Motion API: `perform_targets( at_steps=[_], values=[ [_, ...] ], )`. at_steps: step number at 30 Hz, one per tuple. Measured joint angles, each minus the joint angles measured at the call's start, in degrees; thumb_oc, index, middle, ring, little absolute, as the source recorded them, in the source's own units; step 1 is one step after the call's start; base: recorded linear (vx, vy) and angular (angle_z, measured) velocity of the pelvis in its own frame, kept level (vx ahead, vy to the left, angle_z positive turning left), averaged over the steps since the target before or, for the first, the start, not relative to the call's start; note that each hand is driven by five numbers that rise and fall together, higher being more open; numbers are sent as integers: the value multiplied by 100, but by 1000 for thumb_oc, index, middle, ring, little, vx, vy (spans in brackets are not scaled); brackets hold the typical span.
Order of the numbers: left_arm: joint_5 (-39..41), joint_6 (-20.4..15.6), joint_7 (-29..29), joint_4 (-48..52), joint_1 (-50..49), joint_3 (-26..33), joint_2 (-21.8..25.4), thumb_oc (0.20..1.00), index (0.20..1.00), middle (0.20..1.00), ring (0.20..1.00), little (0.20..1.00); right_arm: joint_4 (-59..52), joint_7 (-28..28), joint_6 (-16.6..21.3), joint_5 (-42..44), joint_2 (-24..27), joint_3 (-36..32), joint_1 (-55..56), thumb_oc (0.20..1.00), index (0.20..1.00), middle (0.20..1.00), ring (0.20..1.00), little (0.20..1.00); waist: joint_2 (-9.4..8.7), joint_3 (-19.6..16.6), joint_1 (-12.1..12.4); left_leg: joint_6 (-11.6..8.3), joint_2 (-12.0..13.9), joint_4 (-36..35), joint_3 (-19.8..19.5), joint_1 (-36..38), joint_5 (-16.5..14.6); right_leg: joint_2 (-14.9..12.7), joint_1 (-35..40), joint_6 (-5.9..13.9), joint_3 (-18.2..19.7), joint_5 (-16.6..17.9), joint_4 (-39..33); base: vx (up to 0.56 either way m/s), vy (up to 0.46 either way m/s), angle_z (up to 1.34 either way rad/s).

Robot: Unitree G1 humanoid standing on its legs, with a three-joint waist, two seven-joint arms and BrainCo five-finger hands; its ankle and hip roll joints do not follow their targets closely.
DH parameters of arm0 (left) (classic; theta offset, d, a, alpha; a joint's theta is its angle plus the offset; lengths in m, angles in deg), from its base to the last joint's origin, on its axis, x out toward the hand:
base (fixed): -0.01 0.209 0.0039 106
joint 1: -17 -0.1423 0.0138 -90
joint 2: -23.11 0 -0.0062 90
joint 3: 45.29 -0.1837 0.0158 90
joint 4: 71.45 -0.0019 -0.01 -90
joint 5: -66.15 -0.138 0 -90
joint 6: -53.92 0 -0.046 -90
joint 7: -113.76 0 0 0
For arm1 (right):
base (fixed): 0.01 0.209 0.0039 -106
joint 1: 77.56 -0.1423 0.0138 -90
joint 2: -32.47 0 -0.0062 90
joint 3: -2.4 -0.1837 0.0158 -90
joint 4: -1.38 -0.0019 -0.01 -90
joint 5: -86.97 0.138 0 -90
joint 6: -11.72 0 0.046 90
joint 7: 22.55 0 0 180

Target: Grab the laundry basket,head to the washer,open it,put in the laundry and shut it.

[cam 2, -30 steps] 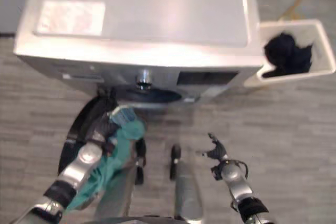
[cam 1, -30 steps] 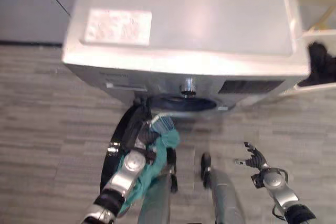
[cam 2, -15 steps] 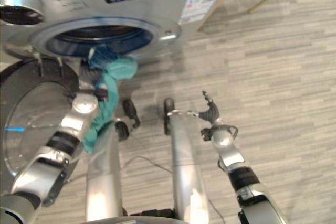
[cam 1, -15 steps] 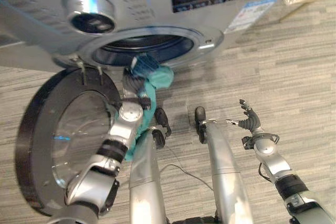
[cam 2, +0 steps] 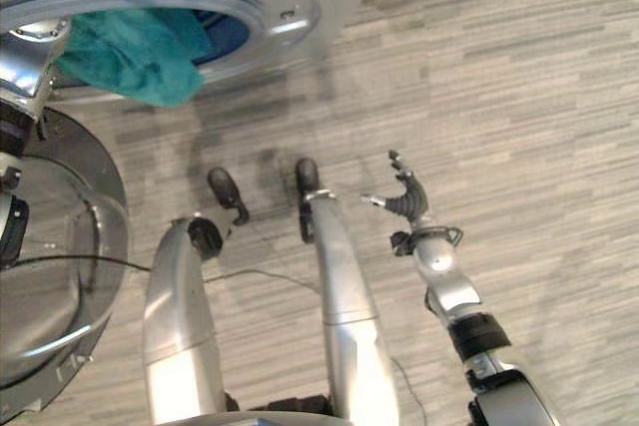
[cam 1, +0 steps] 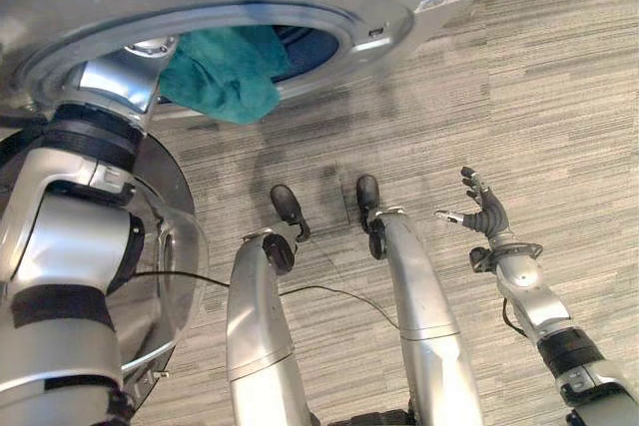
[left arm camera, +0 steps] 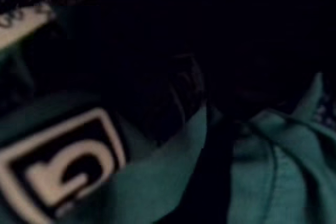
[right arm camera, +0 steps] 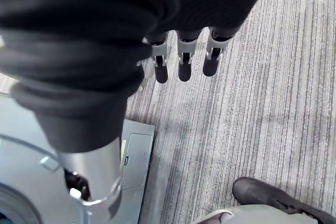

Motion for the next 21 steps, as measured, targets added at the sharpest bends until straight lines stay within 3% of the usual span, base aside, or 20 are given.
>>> perform_targets(
  at_steps=[4, 12, 15, 19, 21],
  values=[
    [-4, 2, -108, -126, -32, -70, 0, 1000, 1000, 1000, 1000, 1000, -6, -21, 88, 1, 3, 5, 11, 1000, 1000, 1000, 1000, 1000, 4, -4, 11, -1, -3, 1, -80, -182, -2, 15, -128, 0, -49, -2, -31, 0, 0, 0],
    [-26, 5, -1141, -494, -623, 14, -260, 1000, 1000, 1000, 1000, 1000, 54, -51, 83, -7, -29, 11, 18, 1000, 1000, 1000, 1000, 1000, 3, -5, 62, 0, -18, 5, -95, -187, -2, 4, -131, -1, -53, 0, -24, 0, 0, 0],
    [-482, 19, -1312, -476, -623, -203, -171, 1000, 1000, 1000, 1000, 1000, 176, -70, 91, -10, -15, -9, 1, 1000, 1000, 1000, 1000, 1000, 14, -27, 117, 15, -60, -46, -106, -118, 5, -45, -63, -9, -68, -7, -17, -10, -7, 6],
    [-1709, 62, -1444, -261, -722, -819, 204, 1000, 1000, 1000, 1000, 1000, 266, -150, 99, -9, 28, -9, 90, 1000, 1000, 1000, 1000, 1000, 31, -80, 152, 32, -173, -211, -113, -27, 72, -122, -7, -14, -67, -11, -70, -13, -4, 11],
    [-2030, 140, -1481, -291, -976, -791, 212, 1000, 1000, 1000, 1000, 1000, 272, -164, 105, -9, 29, -1, 120, 1000, 1000, 1000, 1000, 1000, 45, -179, 200, 26, -189, -275, -115, -26, 87, -134, -13, -19, -75, -16, -101, -12, 4, 7]
  ],
)
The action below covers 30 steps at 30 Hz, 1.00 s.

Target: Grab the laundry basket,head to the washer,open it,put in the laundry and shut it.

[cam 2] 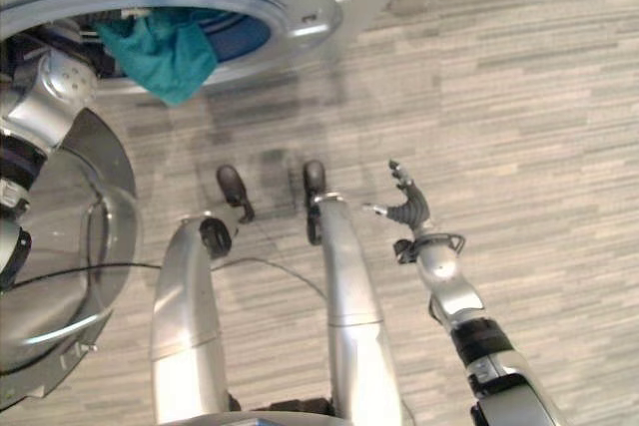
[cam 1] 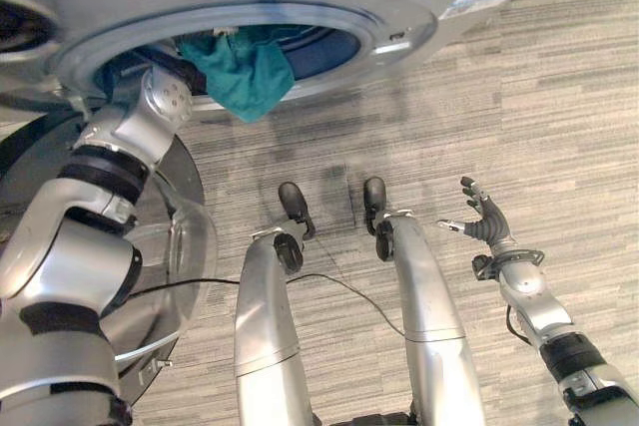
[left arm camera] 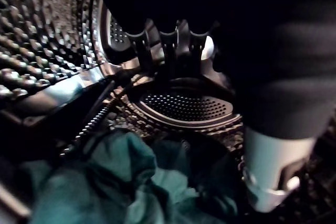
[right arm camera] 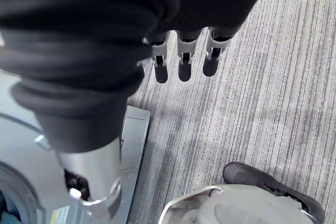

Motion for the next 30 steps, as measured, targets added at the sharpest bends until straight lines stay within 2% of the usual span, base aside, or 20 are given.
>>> perform_targets(
  at_steps=[3, 5, 6, 10, 11, 12, 15, 16, 18, 20, 21, 23, 24, 25, 29, 30],
  values=[
    [-532, 100, -122, -163, -221, -148, 6, 1000, 1000, 1000, 1000, 1000, -19, -7, 23, 5, 64, -9, -4, 1000, 1000, 1000, 1000, 1000, -1, -50, 37, 1, -11, -39, -1, -9, 18, -17, 4, 0, -22, 3, -42, -5, 5, 1],
    [-917, 143, -197, -446, -215, -453, -1, 1000, 1000, 1000, 1000, 1000, -71, -78, 31, 7, 208, -5, -28, 1000, 1000, 1000, 1000, 1000, 0, -50, 24, -18, -13, -25, -1, -32, 29, -20, 0, 1, -28, 2, -52, -15, 7, 0],
    [-1307, 243, -332, -733, -108, -811, -42, 1000, 1000, 1000, 1000, 1000, -142, -125, 40, 13, 378, -3, -21, 1000, 1000, 1000, 1000, 1000, -4, -57, -16, -24, -22, -18, -14, -92, 32, -33, -43, 3, -43, 1, -54, 0, 0, 0],
    [-1829, 325, -526, -878, -51, -929, -67, 1000, 1000, 1000, 1000, 1000, -162, -129, 56, 157, 627, -87, 17, 1000, 1000, 1000, 1000, 1000, 4, -123, -33, -25, -34, 132, -105, -401, 31, -45, -290, 2, -107, 1, 49, 5, 14, 2],
    [-1916, 333, -559, -887, -17, -928, -70, 699, 699, 699, 699, 699, -177, -131, 58, 176, 628, -92, 3, 1000, 1000, 1000, 1000, 1000, 4, -123, -29, -26, -26, 180, -131, -439, 18, -40, -310, -3, -131, -3, 64, 8, 37, 1],
    [-1963, 331, -592, -890, -33, -925, -81, 200, 200, 200, 200, 200, -205, -137, 61, 176, 626, -96, 6, 1000, 1000, 1000, 1000, 1000, 4, -123, -29, -29, -21, 189, -135, -460, 12, -37, -323, -5, -134, -4, 67, 11, 54, -3],
    [-1946, 372, -561, -828, -104, -533, -284, 200, 200, 200, 200, 200, -236, -188, 59, 175, 621, -50, 16, 1000, 1000, 1000, 1000, 1000, 3, -123, -30, -5, -25, 207, -129, -455, -24, -38, -328, -4, -109, -7, 88, 3, 46, -3],
    [-1743, 354, -566, -564, -187, -218, -379, 200, 200, 200, 200, 200, -240, -212, 53, 170, 612, -48, 30, 1000, 1000, 1000, 1000, 1000, 2, -123, -23, 29, -34, 196, -124, -453, -47, -43, -328, -2, -100, -6, 75, -3, 41, -1],
    [-1145, 248, -538, -272, -234, 257, -551, 200, 200, 200, 200, 200, -254, -186, 4, 158, 544, -51, 62, 1000, 1000, 1000, 1000, 1000, 0, -125, -27, 32, -38, 192, -112, -444, -45, -46, -326, 5, -85, -1, 71, -9, 41, -1],
    [-639, 239, -568, -175, -267, 429, -711, 200, 200, 200, 200, 200, -221, -124, -38, 120, 489, -59, 54, 1000, 1000, 1000, 1000, 1000, 1, -125, -8, 34, -51, 176, -106, -415, -40, -52, -310, 9, -75, 2, 65, -15, 30, 2],
    [-59, 183, -573, -40, -326, 527, -834, 200, 200, 200, 200, 200, -117, -89, -67, 115, 355, -57, 3, 1000, 1000, 1000, 1000, 1000, 1, -125, -13, -3, -65, 157, -109, -386, -13, -64, -281, 12, -83, 5, 63, -16, 21, 5],
    [293, 119, -573, -18, -326, 483, -839, 200, 200, 200, 200, 200, -107, -82, -82, 112, 320, -12, 0, 1000, 1000, 1000, 1000, 1000, 1, -125, -13, -4, -70, 144, -97, -368, -12, -71, -275, 12, -73, 4, 62, -8, 10, 2],
    [649, 84, -522, -20, -328, 566, -870, 200, 200, 200, 200, 200, -60, -70, -111, 108, 276, 8, 3, 1000, 1000, 1000, 1000, 1000, 0, -125, -16, -4, -85, 112, -79, -330, -3, -85, -253, 16, -60, 6, 49, -23, 15, 3],
    [1003, 72, -405, -111, -330, 911, -959, 200, 200, 200, 200, 200, -33, 20, -143, 107, 106, 1, 9, 1000, 1000, 1000, 1000, 1000, 0, -125, -40, -8, -92, 69, -80, -261, 10, -90, -188, 15, -68, 6, 19, -31, 14, 3],
    [1815, 11, 203, -214, -90, 1632, -1132, 200, 200, 200, 200, 200, -55, 115, -116, 105, 2, 50, 6, 1000, 1000, 1000, 1000, 1000, 0, -124, -64, -14, -96, -37, -74, -185, 65, -88, -113, 34, -71, 23, -66, -8, -4, 1],
    [2302, -55, 555, -210, -46, 2034, -1241, 1000, 1000, 1000, 1000, 1000, -55, 147, -90, 104, -69, 86, 9, 1000, 1000, 1000, 1000, 1000, -1, -125, -130, -12, -115, -140, -66, -99, 104, -92, -30, 60, -69, 41, -159, -38, -5, 3]
  ],
)
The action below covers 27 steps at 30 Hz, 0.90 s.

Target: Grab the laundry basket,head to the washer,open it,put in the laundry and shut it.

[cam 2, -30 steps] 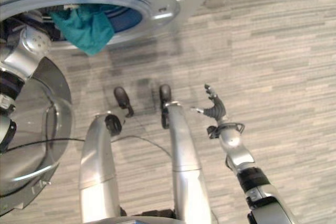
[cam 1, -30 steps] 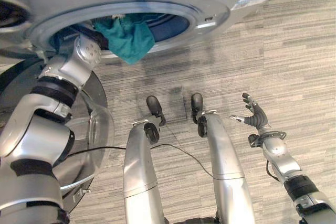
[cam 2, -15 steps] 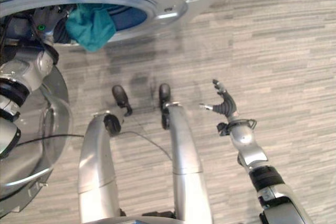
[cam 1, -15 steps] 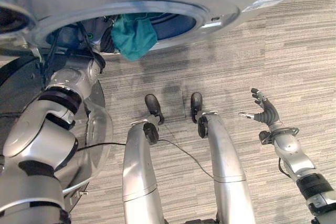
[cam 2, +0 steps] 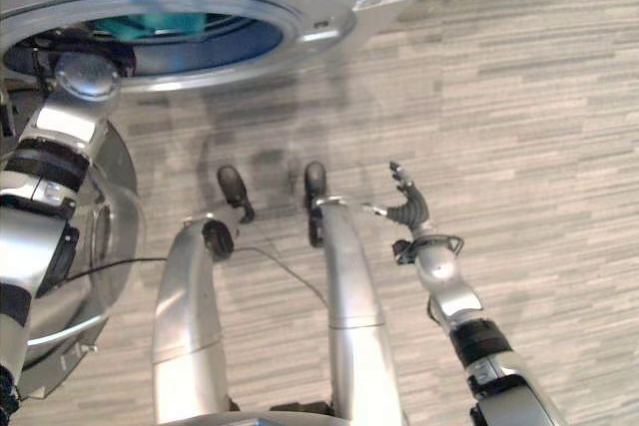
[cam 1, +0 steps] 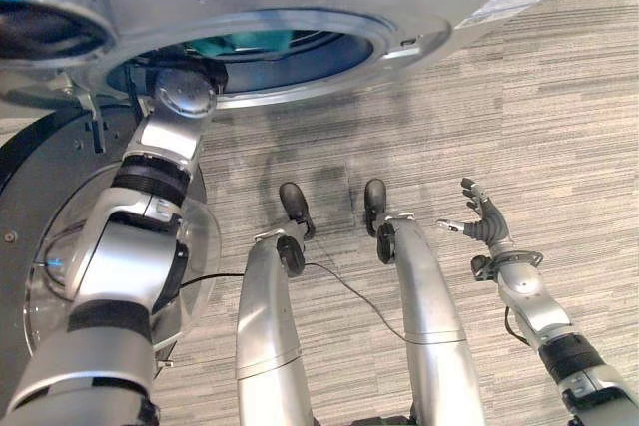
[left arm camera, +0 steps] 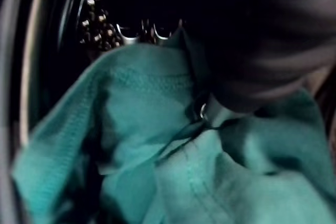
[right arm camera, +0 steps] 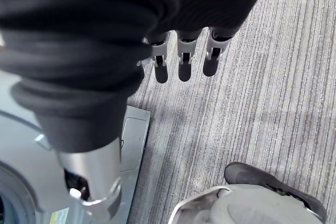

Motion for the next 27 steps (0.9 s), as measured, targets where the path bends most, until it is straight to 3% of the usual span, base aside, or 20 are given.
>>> perform_targets(
  at_steps=[2, 5, 12, 15, 17, 18, 23, 27],
  values=[
    [695, -13, 77, 163, 166, 2, 161, 1000, 1000, 1000, 1000, 1000, -132, 18, -2, 4, 38, 24, -21, 1000, 1000, 1000, 1000, 1000, -3, -1, -112, -1, -62, -232, 4, 105, 115, -18, 96, 53, 6, 78, -205, -44, 27, 5],
    [707, -106, 35, 230, 296, -216, 559, 1000, 1000, 1000, 1000, 1000, -220, 6, -4, 7, 125, 20, -29, 1000, 1000, 1000, 1000, 1000, -3, -1, -196, 1, -78, -557, 97, 327, 235, -10, 278, 78, 41, 254, -523, -33, 25, -5],
    [465, -156, -249, 688, -569, -254, 287, 1000, 1000, 1000, 1000, 1000, -226, -41, -5, -3, 180, 123, 15, 1000, 1000, 1000, 1000, 1000, -3, -1, -187, 2, -172, -1094, 184, 934, 350, -32, 844, 144, 91, 341, -1008, -28, -10, 0],
    [440, -183, -362, 1113, -1159, -4, 74, 1000, 1000, 1000, 1000, 1000, -205, -39, -14, -12, 157, 113, 31, 1000, 1000, 1000, 1000, 1000, -7, 1, -146, -6, -204, -1221, 175, 1167, 363, -58, 1074, 144, 64, 341, -1052, -30, -43, 5],
    [337, -213, -539, 1698, -2122, 329, -324, 1000, 1000, 1000, 1000, 1000, -136, -28, -43, -147, 17, -23, 89, 1000, 1000, 1000, 1000, 1000, -7, 2, -142, -49, -285, -1494, 150, 1572, 419, -112, 1440, 145, 30, 338, -1227, -28, -42, 11],
    [223, -205, -683, 1965, -2948, 292, -655, 1000, 1000, 1000, 1000, 1000, -39, -22, -58, -202, -59, -104, 209, 1000, 1000, 1000, 1000, 1000, -6, -1, 0, -83, -327, -1760, 119, 1974, 491, -125, 1827, 137, -10, 330, -1420, -25, -57, 16],
    [237, -209, -1156, 2558, -4998, 528, -1489, 1000, 1000, 1000, 1000, 1000, 230, -48, -215, -259, -83, -102, 474, 1000, 1000, 1000, 1000, 1000, -30, -25, 337, -216, -496, -2768, 60, 3260, 879, -204, 2950, 107, -148, 354, -1965, 28, -61, 20],
    [250, -236, -1522, 2370, -6028, 466, -1554, 1000, 1000, 1000, 1000, 1000, 412, -101, -315, -388, -122, -181, 753, 1000, 1000, 1000, 1000, 1000, -17, -328, 511, -303, -550, -3553, -86, 4190, 1126, -176, 3801, 122, -319, 315, -2443, 43, -60, 15]
  ],
)
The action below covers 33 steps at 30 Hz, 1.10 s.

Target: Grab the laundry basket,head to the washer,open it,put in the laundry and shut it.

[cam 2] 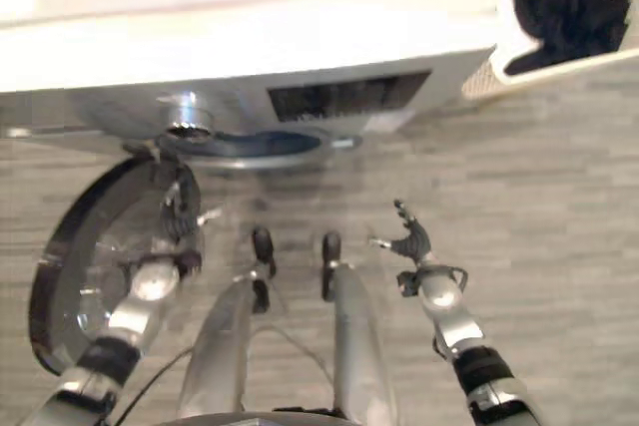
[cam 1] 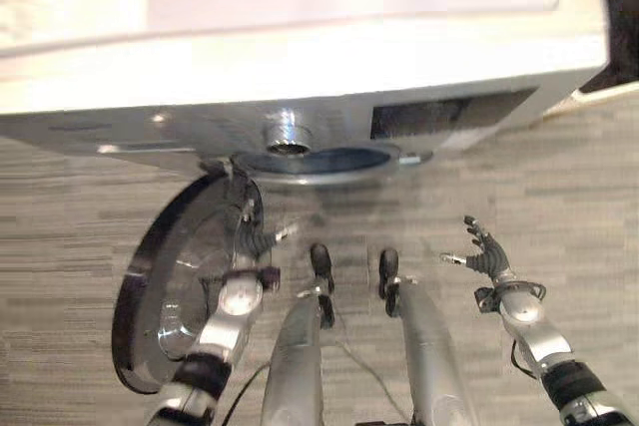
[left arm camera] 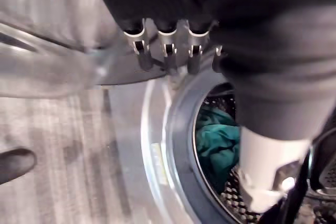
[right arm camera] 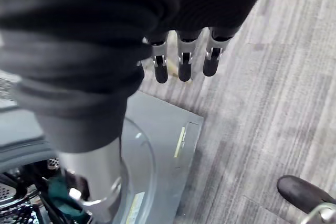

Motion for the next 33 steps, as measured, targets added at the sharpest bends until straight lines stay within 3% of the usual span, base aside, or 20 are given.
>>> perform_targets(
  at_steps=[1, 3, 5, 8, 9, 10, 11, 14, 17, 19, 20, 22, 23, 25, 26, 28, 29, 30, 31, 33],
  values=[
    [45, -2, -146, -110, -263, 55, -40, 1000, 1000, 1000, 1000, 1000, 35, -30, -21, -28, -33, -68, 103, 1000, 1000, 1000, 1000, 1000, -28, -122, 115, 15, -5, -274, -27, 302, 44, 27, 261, 0, -39, 1, -148, 58, -49, 9],
    [72, -20, -348, -265, -724, 235, -255, 1000, 1000, 1000, 1000, 1000, 257, -48, -66, -51, -169, -164, 286, 1000, 1000, 1000, 1000, 1000, -35, -182, 96, -29, -4, -667, -19, 1022, 216, 82, 927, -12, -62, 88, -451, 104, -48, -1],
    [182, -7, -470, -420, -1200, 243, -358, 1000, 1000, 1000, 1000, 1000, 358, -91, -60, -56, -168, -147, 575, 1000, 1000, 1000, 1000, 1000, 47, -507, 146, -38, 7, -853, -80, 1334, 171, 125, 1284, -5, -108, 32, -701, 139, -1, 0],
    [251, 82, -586, -908, -1403, 229, -428, 1000, 1000, 1000, 1000, 1000, 801, -175, -178, -56, -354, -281, 829, 1000, 1000, 1000, 1000, 1000, -19, -683, 300, -48, -34, -1053, -240, 2078, 179, 250, 1991, 32, 108, 57, -1070, 155, 35, -30],
    [250, 120, -646, -1006, -1550, 217, -444, 1000, 1000, 1000, 1000, 1000, 871, -182, -165, -56, -377, -314, 955, 1000, 1000, 1000, 1000, 1000, -18, -924, 376, -144, -88, -1055, -628, 2198, 89, 255, 2131, -18, 195, 28, -1187, 180, 65, -49],
    [249, 124, -694, -1084, -1540, 203, -479, 1000, 1000, 1000, 1000, 1000, 940, -178, -163, -55, -373, -394, 1001, 1000, 1000, 1000, 1000, 1000, 41, -993, 364, -157, -95, -1123, -865, 2305, 72, 271, 2254, 80, 209, 94, -1262, 125, 54, -34],
    [240, 132, -709, -1114, -1518, 195, -498, 1000, 1000, 1000, 1000, 1000, 988, -175, -173, -55, -366, -445, 1021, 1000, 1000, 1000, 1000, 1000, 81, -1014, 327, -156, -106, -1221, -937, 2432, 71, 266, 2370, 107, 217, 113, -1342, 166, 98, -9],
    [203, 163, -757, -1149, -1453, 160, -551, 1000, 1000, 1000, 1000, 1000, 1172, -218, -197, -51, -392, -631, 1164, 1000, 1000, 1000, 1000, 1000, 147, -1234, 234, -119, -114, -1541, -799, 2830, 45, 261, 2652, 223, 372, 188, -1594, 89, 90, -30],
    [73, 195, -790, -1243, -1405, 108, -563, 1000, 1000, 1000, 1000, 1000, 1172, -245, -266, -40, -607, -644, 1251, 1000, 1000, 1000, 1000, 1000, 161, -1485, 208, -55, -166, -1877, -222, 3246, 40, 376, 2766, 337, 925, 581, -1987, -8, 83, -103],
    [-32, 250, -764, -1240, -1407, 78, -508, 1000, 1000, 1000, 1000, 1000, 1123, -277, -269, -39, -789, -612, 1237, 1000, 1000, 1000, 1000, 1000, 141, -1491, 212, -10, -159, -1910, 212, 3412, 29, 337, 2732, 428, 943, 966, -2392, -96, -33, -183],
    [-47, 262, -753, -1249, -1357, 76, -523, 1000, 1000, 1000, 1000, 1000, 1149, -262, -278, -35, -834, -621, 1230, 1000, 1000, 1000, 1000, 1000, 136, -1485, 212, 118, -179, -1851, 369, 3397, -58, 291, 2753, 381, 794, 1234, -2713, -95, -62, -192],
    [-138, 277, -715, -1257, -1248, 71, -580, 1000, 1000, 1000, 1000, 1000, 1168, -266, -326, -25, -850, -589, 1274, 1000, 1000, 1000, 1000, 1000, 293, -1486, 205, 156, 26, -1940, 689, 3396, -79, -91, 2799, 462, -413, 1286, -2993, 27, -124, -137],
    [-239, 259, -708, -1229, -1154, 71, -576, 1000, 1000, 1000, 1000, 1000, 1171, -263, -363, -24, -844, -599, 1385, 1000, 1000, 1000, 1000, 1000, 286, -1491, 199, 157, 32, -2014, 733, 3430, -89, -226, 2887, 561, -724, 1350, -2987, 89, -166, -104],
    [-294, 279, -694, -1119, -1246, 103, -522, 1000, 1000, 1000, 1000, 1000, 1383, -235, -410, 0, -923, -594, 1305, 1000, 1000, 1000, 1000, 1000, 308, -1484, 386, 81, 228, -2098, 1554, 3641, -78, -729, 2987, 456, -2788, 1195, -2525, 99, -176, -152],
    [-300, 286, -692, -1078, -1416, 146, -500, 1000, 1000, 1000, 1000, 1000, 1362, -232, -386, 9, -965, -583, 1243, 1000, 1000, 1000, 1000, 1000, 344, -1487, 436, 43, 334, -2096, 1725, 3739, -165, -766, 3036, 491, -3055, 1185, -2441, 68, -147, -169],
    [-441, 303, -695, -1127, -1559, 163, -415, 1000, 1000, 1000, 1000, 1000, 1282, -207, -375, 10, -962, -591, 1330, 1000, 1000, 1000, 1000, 1000, 307, -1531, 283, -102, 332, -2097, 1804, 3773, -187, -860, 3287, 523, -2892, 1207, -2603, 109, -157, -64],
    [-507, 303, -694, -1186, -1549, 155, -427, 1000, 1000, 1000, 1000, 1000, 1300, -196, -409, 10, -932, -598, 1387, 1000, 1000, 1000, 1000, 1000, 317, -1514, 265, -159, 349, -2096, 1775, 3773, -148, -785, 3380, 609, -2717, 1299, -2789, 209, -376, -37],
    [-526, 309, -700, -1301, -1469, 115, -486, 1000, 1000, 1000, 1000, 1000, 1355, -188, -451, 13, -844, -581, 1435, 1000, 1000, 1000, 1000, 1000, 430, -1510, 229, -265, 556, -1905, 1782, 3739, -161, -467, 3338, 506, -2463, 1232, -2850, 189, -386, -53],
    [-526, 312, -697, -1435, -1493, 125, -516, 1000, 1000, 1000, 1000, 1000, 1357, -186, -456, 18, -832, -573, 1474, 1000, 1000, 1000, 1000, 1000, 454, -1518, 258, -309, 718, -1588, 1747, 3684, -158, -325, 3347, 384, -2340, 1144, -2876, 144, -397, -61],
    [-526, 357, -695, -1687, -1363, 141, -554, 1000, 1000, 1000, 1000, 1000, 1358, -188, -454, 21, -844, -574, 1557, 1000, 1000, 1000, 1000, 1000, 230, -1484, 308, -361, 1053, -84, 1409, 3056, -67, -209, 3388, 245, -2107, 1058, -3042, 67, -222, -56]
  ],
)
